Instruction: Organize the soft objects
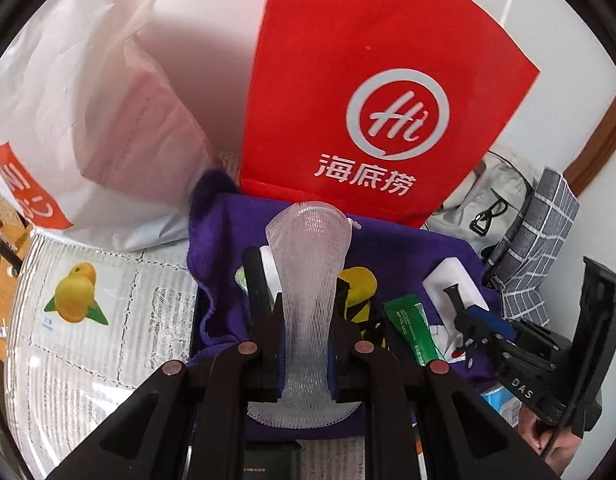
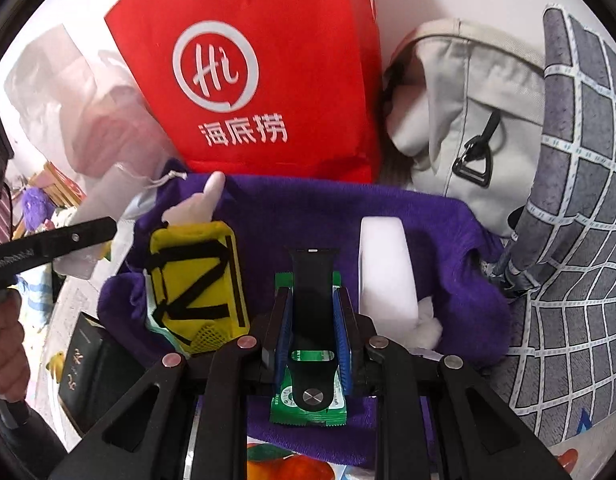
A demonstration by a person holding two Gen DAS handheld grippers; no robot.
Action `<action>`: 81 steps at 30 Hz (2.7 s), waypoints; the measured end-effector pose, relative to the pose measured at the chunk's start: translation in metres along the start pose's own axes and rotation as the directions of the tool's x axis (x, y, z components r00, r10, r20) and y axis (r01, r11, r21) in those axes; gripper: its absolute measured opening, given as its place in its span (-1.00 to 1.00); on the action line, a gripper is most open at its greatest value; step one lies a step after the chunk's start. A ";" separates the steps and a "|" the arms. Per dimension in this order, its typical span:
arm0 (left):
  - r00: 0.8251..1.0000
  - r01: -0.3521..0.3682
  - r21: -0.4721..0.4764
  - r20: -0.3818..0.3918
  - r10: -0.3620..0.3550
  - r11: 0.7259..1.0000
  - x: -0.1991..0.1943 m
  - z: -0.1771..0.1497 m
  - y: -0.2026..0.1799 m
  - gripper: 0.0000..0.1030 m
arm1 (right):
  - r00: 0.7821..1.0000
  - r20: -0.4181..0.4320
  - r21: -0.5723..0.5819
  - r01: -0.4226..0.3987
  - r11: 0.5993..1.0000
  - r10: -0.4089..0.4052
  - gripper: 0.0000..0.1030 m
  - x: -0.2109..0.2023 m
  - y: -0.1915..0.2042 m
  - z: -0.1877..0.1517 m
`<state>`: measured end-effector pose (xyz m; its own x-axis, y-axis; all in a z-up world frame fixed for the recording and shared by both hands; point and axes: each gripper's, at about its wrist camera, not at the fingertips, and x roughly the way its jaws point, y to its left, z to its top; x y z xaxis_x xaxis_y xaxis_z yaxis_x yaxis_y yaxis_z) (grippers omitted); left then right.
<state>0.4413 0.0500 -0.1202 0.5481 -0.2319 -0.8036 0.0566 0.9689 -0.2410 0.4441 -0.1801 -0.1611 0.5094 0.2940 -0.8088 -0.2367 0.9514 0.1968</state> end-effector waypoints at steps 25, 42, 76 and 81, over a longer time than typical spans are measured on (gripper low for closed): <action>0.991 0.065 0.014 -0.121 -0.063 0.998 0.032 -0.007 -0.010 0.19 | 0.999 -0.034 -0.011 0.025 1.000 -0.026 -0.10 0.011 0.007 0.000; 0.997 0.065 0.075 -0.049 -0.062 0.995 -0.002 -0.003 -0.032 0.35 | 0.989 0.144 -0.036 0.036 0.999 -0.030 0.31 -0.067 0.036 -0.011; 0.976 -0.148 0.110 0.179 0.127 0.983 -0.259 -0.202 -0.097 0.77 | 0.951 0.213 0.059 0.215 0.975 -0.223 0.99 -0.283 0.094 -0.200; 0.968 -0.158 0.102 0.210 0.134 0.982 -0.288 -0.236 -0.100 0.77 | 0.947 0.234 0.075 0.207 0.975 -0.219 0.99 -0.312 0.100 -0.228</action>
<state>0.0806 -0.0003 0.0067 0.7135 -0.0763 -0.6965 0.0540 0.9971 -0.0539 0.0730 -0.1979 -0.0157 0.7283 0.0912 -0.6792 -0.0636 0.9958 0.0655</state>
